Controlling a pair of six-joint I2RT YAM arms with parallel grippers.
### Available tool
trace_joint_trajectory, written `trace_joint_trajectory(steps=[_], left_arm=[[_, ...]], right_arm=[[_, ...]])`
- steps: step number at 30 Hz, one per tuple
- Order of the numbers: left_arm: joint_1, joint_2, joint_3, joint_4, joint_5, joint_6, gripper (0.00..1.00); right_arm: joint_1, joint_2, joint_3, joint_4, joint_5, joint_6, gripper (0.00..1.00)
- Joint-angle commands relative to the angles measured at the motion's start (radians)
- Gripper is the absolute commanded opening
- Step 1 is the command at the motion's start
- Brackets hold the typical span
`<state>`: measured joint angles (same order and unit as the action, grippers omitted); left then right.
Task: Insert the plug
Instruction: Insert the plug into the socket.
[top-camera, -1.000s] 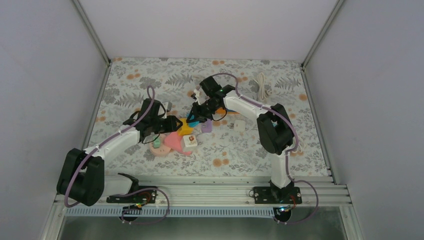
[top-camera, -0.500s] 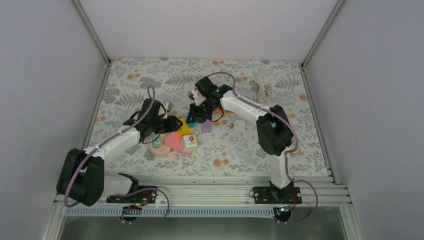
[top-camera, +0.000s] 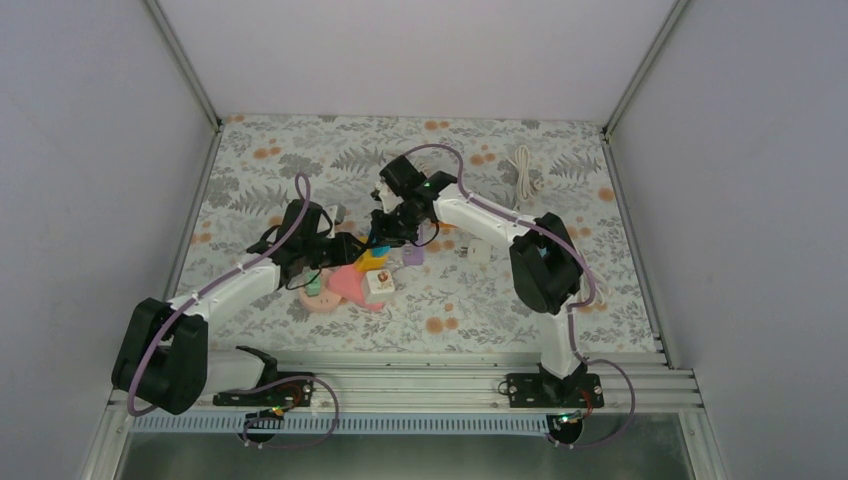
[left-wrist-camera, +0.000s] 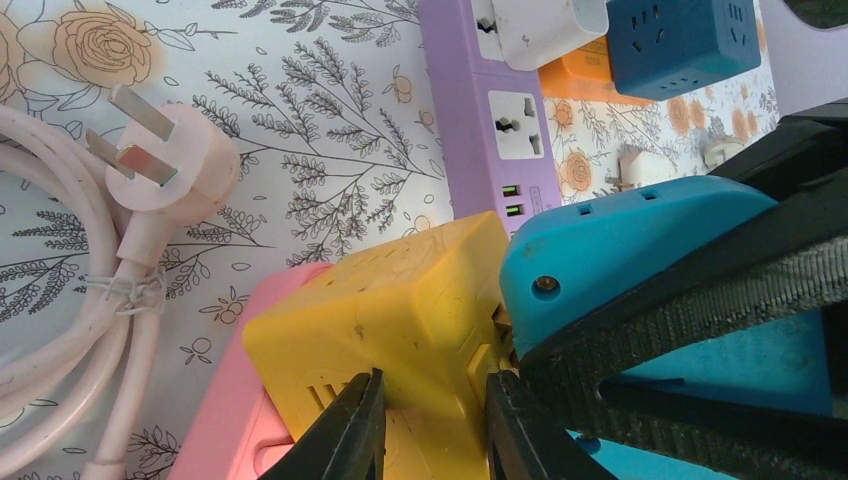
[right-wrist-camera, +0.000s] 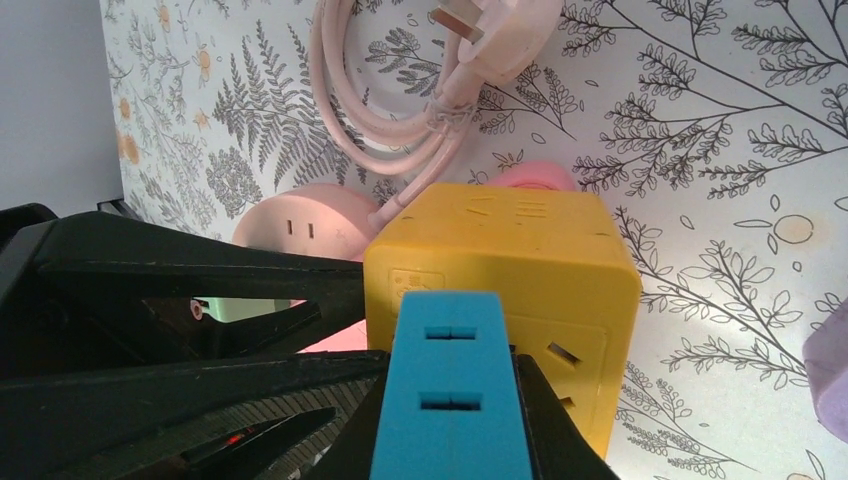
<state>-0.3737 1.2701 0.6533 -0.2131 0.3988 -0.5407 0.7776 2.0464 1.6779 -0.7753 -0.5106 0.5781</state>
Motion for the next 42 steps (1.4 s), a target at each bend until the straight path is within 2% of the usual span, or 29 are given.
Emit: trace_joint_trajectory(steps=[1,10,18,32,42], left_arm=[[-0.007,0.027,-0.050,-0.099,-0.089,-0.003,0.26],[-0.006,0.027,-0.047,-0.103,-0.093,-0.001,0.26],[-0.006,0.031,-0.052,-0.100,-0.091,-0.002,0.25],[-0.006,0.033,-0.056,-0.089,-0.079,0.001,0.25],[-0.006,0.040,-0.064,-0.072,-0.066,0.001,0.23]], right_arm=[[0.013,0.047,-0.078,-0.029,-0.013,-0.004,0.04],[-0.060,0.030,-0.163,0.094,-0.247,-0.049,0.04],[-0.091,0.059,-0.181,0.098,-0.295,-0.093,0.04],[-0.082,0.077,-0.162,0.057,-0.190,-0.084,0.04],[-0.032,0.083,-0.061,-0.047,-0.019,-0.050,0.04]])
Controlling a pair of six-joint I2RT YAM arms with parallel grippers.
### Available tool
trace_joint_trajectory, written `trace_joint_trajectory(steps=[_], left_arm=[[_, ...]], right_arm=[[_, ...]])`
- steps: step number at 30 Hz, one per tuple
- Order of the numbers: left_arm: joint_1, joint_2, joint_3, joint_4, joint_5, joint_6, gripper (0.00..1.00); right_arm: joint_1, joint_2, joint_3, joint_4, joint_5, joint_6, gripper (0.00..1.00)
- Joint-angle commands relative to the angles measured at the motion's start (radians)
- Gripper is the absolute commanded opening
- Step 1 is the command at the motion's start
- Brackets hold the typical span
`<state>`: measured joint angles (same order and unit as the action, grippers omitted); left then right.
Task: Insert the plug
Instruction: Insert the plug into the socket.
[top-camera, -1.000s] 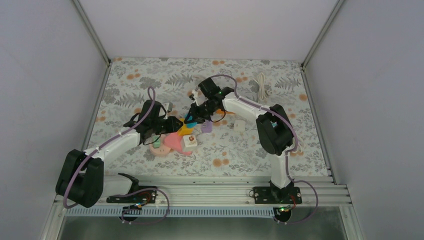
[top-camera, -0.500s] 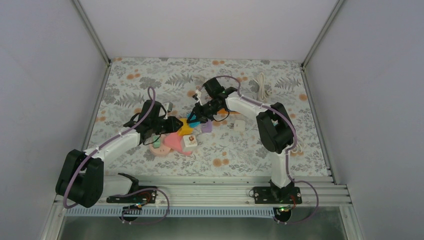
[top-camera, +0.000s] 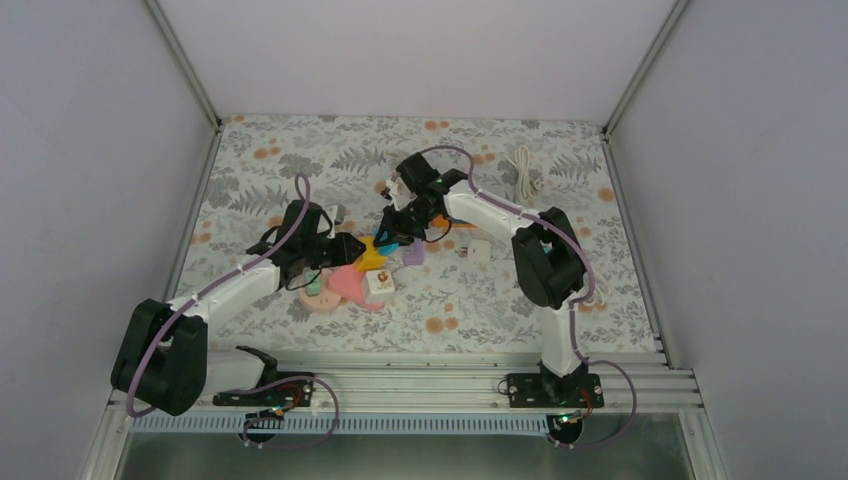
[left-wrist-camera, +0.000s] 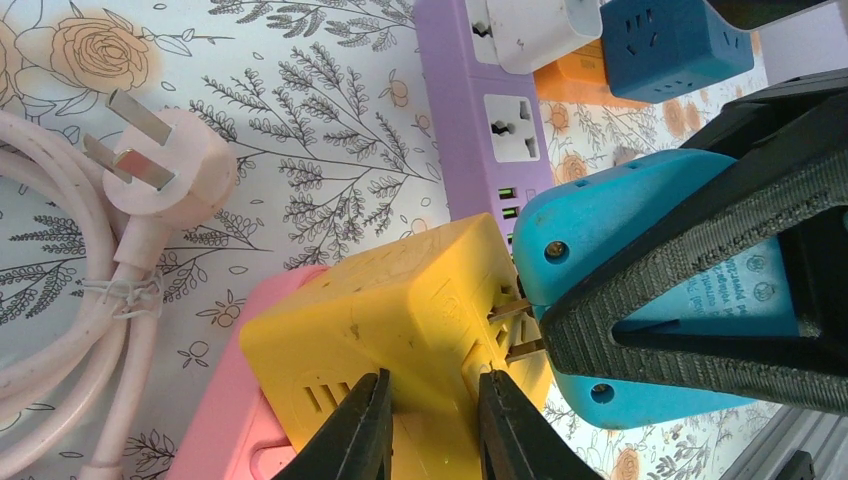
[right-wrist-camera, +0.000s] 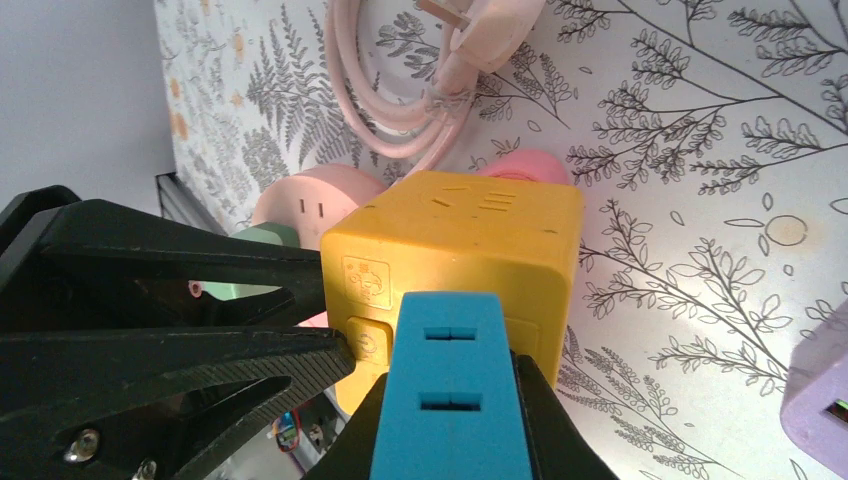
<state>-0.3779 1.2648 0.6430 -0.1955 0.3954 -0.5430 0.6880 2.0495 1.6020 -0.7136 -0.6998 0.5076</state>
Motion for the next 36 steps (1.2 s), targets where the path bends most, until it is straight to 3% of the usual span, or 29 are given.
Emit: trace_joint_trajectory(steps=[1,13,36], left_arm=[[-0.003,0.047,-0.056,-0.087,-0.062,0.004,0.22],[-0.002,0.057,-0.085,-0.054,-0.044,0.000,0.21],[-0.003,0.060,-0.165,-0.006,-0.013,-0.034,0.19]], right_arm=[[0.066,0.083,0.030,-0.122,0.188,0.027,0.04],[0.118,0.127,0.163,-0.226,0.326,0.095,0.04],[0.169,0.234,0.293,-0.215,0.310,0.224,0.04]])
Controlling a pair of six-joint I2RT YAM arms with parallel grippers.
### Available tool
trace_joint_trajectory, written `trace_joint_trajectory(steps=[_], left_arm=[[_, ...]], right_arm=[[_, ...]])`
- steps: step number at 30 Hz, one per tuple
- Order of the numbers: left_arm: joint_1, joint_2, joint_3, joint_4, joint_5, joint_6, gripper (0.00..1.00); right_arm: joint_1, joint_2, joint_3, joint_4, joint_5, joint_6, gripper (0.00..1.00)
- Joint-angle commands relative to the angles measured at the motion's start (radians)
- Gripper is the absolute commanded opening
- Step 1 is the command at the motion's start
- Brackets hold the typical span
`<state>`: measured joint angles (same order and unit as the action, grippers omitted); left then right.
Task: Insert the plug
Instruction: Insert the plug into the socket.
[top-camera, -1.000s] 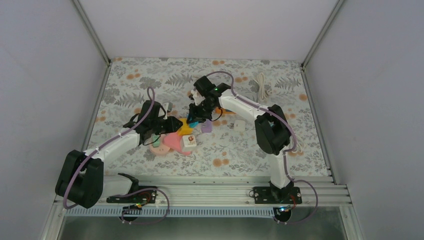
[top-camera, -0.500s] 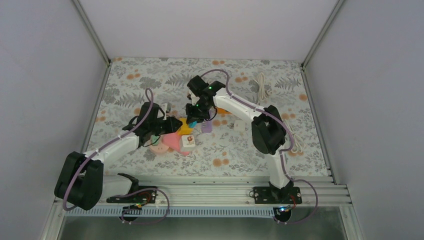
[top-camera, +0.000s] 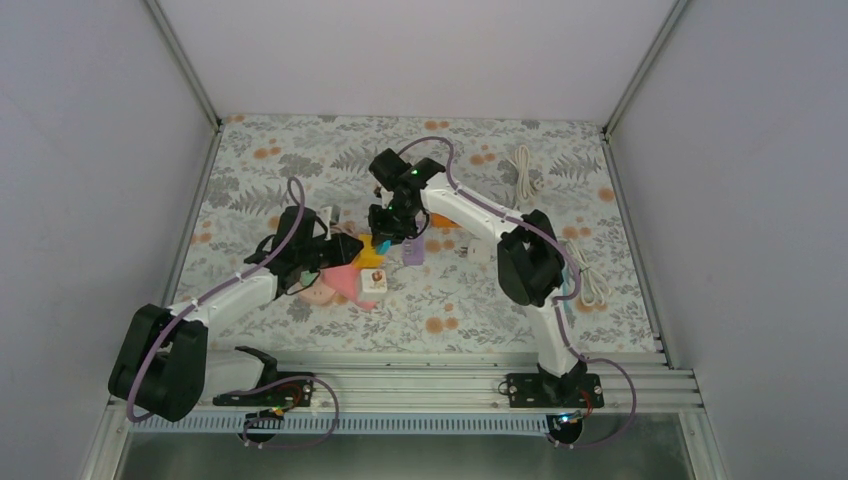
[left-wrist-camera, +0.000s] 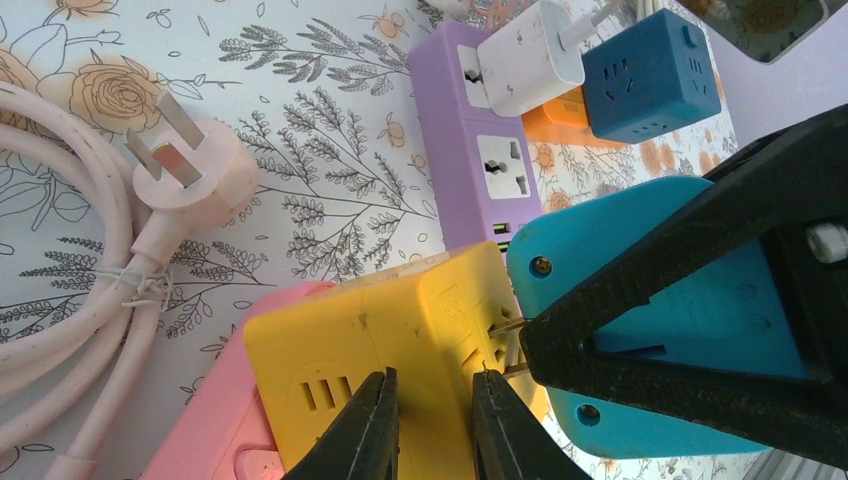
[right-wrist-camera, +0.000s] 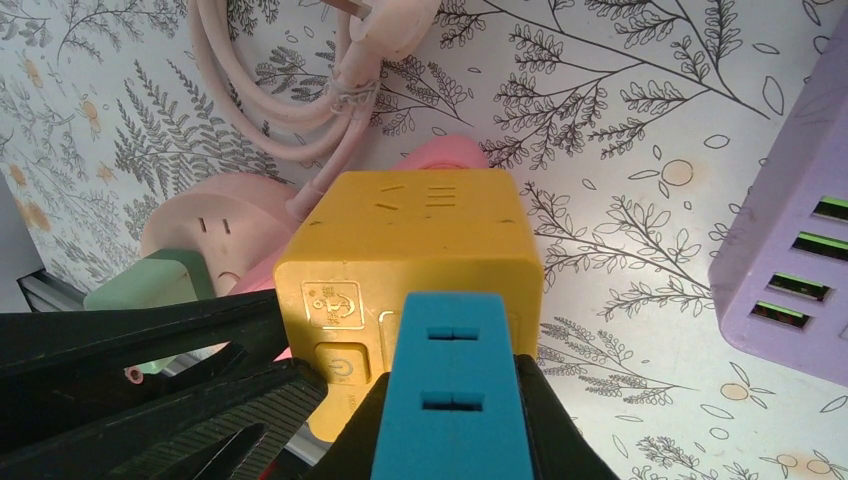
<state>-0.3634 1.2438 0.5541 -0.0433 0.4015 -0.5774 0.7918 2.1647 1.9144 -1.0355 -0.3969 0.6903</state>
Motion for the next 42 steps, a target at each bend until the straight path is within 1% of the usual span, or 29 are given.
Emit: trace_joint_trajectory(steps=[1,7,16,20,22,28,31,33,34,35,37,38,39,41,42], left_arm=[[-0.016,0.083,-0.077,-0.157,-0.018,-0.001,0.19],[-0.017,0.089,-0.088,-0.145,-0.017,-0.005,0.17],[-0.023,0.109,-0.102,-0.128,-0.016,-0.009,0.17],[-0.023,0.108,-0.106,-0.132,-0.025,-0.012,0.17],[-0.023,0.103,-0.105,-0.141,-0.038,-0.014,0.17],[-0.022,0.091,-0.100,-0.153,-0.068,-0.028,0.17],[-0.020,0.080,-0.097,-0.165,-0.080,-0.030,0.16],[-0.019,0.072,-0.097,-0.172,-0.082,-0.029,0.17],[-0.017,0.067,-0.095,-0.176,-0.082,-0.028,0.17],[-0.015,0.062,-0.090,-0.181,-0.082,-0.025,0.19],[-0.007,0.050,-0.072,-0.198,-0.083,-0.016,0.25],[-0.002,0.041,-0.059,-0.212,-0.084,-0.011,0.30],[0.006,0.034,-0.043,-0.229,-0.086,-0.004,0.32],[0.027,0.020,-0.005,-0.261,-0.086,0.009,0.38],[0.035,0.010,0.013,-0.278,-0.089,0.016,0.40]], right_arm=[[0.064,0.121,-0.013,0.112,0.009,0.048,0.04],[0.066,0.133,0.025,0.155,0.009,0.093,0.04],[0.090,0.146,0.038,0.193,0.034,0.104,0.04],[0.098,0.170,0.127,0.133,0.086,0.091,0.04],[0.097,0.162,0.135,0.122,0.114,0.095,0.04],[0.098,0.138,0.077,0.125,0.138,0.105,0.04],[0.091,0.110,0.005,0.149,0.147,0.109,0.04],[0.077,0.081,-0.053,0.191,0.118,0.108,0.05],[0.073,0.066,-0.062,0.201,0.112,0.102,0.11],[0.069,0.056,-0.059,0.204,0.109,0.090,0.21],[0.061,0.037,-0.036,0.206,0.103,0.061,0.38],[0.057,0.025,-0.024,0.205,0.097,0.044,0.44],[0.053,0.012,-0.014,0.206,0.088,0.036,0.50],[0.040,-0.031,-0.018,0.208,0.081,0.028,0.60],[0.035,-0.062,-0.032,0.212,0.091,0.027,0.63]])
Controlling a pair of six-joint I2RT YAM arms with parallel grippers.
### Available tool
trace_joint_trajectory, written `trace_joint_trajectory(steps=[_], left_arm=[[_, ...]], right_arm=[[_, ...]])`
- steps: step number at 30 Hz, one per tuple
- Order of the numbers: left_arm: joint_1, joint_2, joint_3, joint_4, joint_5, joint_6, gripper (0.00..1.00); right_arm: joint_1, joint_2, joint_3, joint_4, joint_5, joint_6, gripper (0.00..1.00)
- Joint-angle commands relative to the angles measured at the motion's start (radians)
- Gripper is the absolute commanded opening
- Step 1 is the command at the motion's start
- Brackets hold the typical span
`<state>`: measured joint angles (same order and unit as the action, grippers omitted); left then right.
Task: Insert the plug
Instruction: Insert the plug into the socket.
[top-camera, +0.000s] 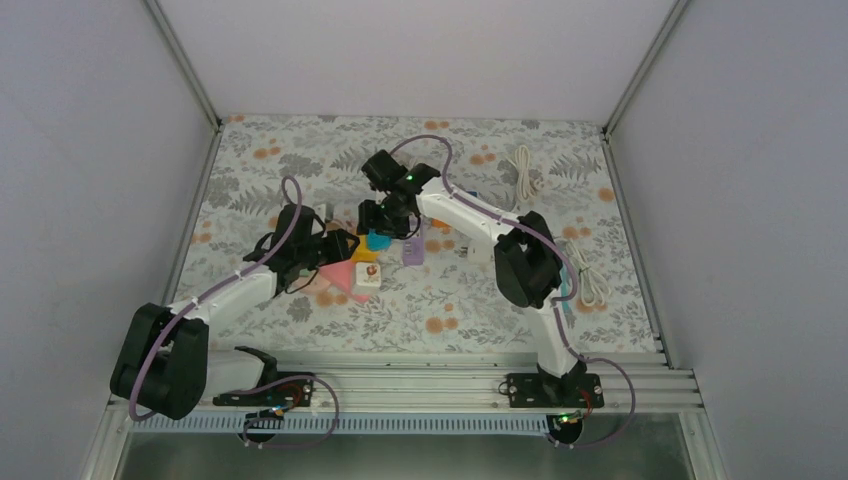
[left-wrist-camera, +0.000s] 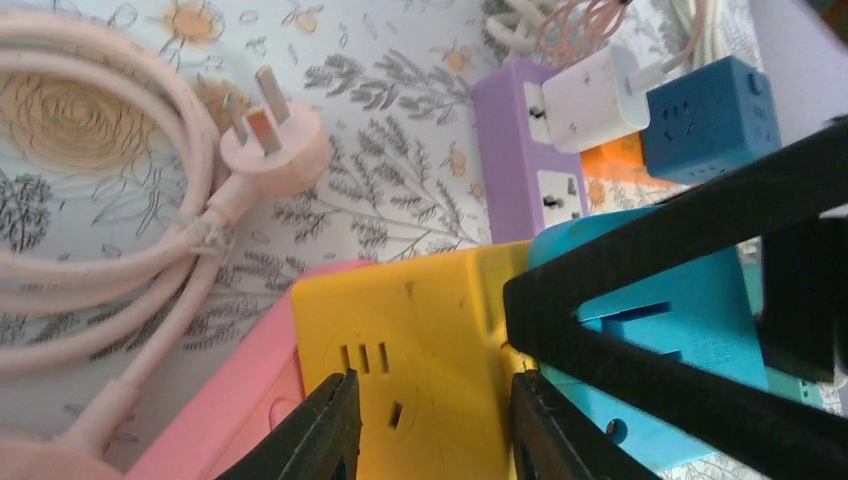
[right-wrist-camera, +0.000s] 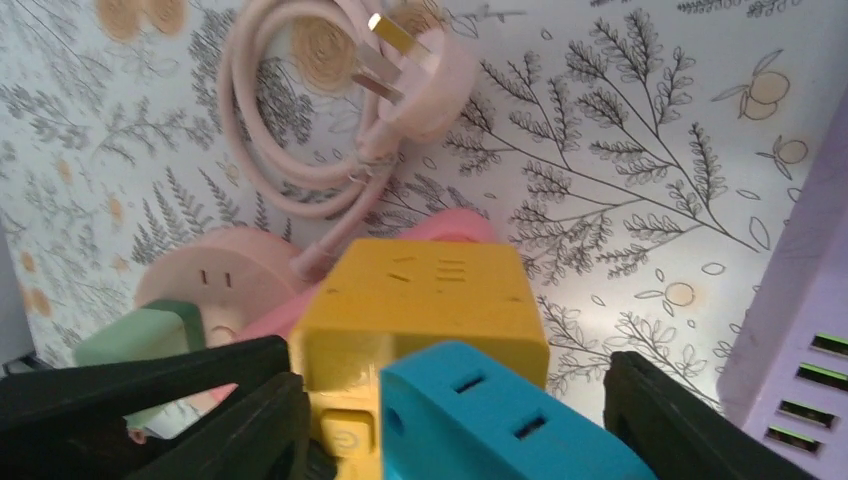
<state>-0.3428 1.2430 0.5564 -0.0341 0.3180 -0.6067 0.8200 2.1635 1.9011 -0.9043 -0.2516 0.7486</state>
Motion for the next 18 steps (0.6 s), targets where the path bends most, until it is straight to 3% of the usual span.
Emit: trace_joint_trajectory(steps=[1,7,14,18], left_arm=[[0.027,0.002,0.032,-0.305,-0.011,0.053,0.42],[0.061,-0.037,0.176,-0.384,-0.031,0.098,0.60],[0.063,-0.103,0.275,-0.392,0.009,0.151,0.76],[0.061,-0.133,0.310,-0.350,0.100,0.195,0.80]], right_arm=[[-0.001,-0.093,-0.040,0.089,-0.047,-0.030,0.65],[-0.079,-0.368,-0.278,0.170,0.068,0.003,0.79],[-0.204,-0.692,-0.588,0.084,0.458,0.088,0.78],[-0.296,-0.790,-0.750,0.033,0.566,0.104,0.79]])
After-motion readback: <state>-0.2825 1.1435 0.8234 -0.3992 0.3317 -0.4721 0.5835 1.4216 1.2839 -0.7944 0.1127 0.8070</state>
